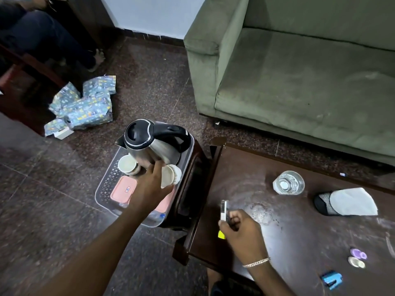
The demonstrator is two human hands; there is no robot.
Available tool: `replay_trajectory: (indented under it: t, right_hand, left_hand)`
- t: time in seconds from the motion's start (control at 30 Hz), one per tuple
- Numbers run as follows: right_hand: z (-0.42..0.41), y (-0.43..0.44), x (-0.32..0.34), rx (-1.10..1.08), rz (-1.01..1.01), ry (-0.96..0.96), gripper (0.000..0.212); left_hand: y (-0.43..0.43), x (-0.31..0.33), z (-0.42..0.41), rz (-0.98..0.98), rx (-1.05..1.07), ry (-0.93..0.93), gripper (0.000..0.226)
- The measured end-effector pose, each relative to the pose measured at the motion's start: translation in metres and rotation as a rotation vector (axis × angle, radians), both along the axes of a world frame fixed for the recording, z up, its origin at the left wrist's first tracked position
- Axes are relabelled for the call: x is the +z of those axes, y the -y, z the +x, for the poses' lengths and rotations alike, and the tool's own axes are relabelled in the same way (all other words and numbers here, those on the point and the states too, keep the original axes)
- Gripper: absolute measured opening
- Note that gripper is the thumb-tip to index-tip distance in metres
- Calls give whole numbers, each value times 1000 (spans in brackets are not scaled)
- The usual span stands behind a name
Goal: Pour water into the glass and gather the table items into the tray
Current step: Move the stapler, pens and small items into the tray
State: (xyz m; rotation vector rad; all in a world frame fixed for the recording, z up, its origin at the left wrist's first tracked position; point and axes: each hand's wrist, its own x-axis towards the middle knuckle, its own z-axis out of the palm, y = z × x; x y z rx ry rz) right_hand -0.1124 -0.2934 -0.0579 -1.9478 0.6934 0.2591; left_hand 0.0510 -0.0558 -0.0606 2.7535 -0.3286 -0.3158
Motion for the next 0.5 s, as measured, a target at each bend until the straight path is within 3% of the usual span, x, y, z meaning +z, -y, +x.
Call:
replay_trajectory:
  t: [0.23, 0.5]
  right_hand:
    - [30, -80, 13, 92, 111, 49, 31]
    - [51, -132, 22, 152, 48, 36, 35]
  left_hand:
    - [-8, -13, 3, 73, -88, 14, 70]
    - [-12, -18, 11, 221, -183, 0, 63]
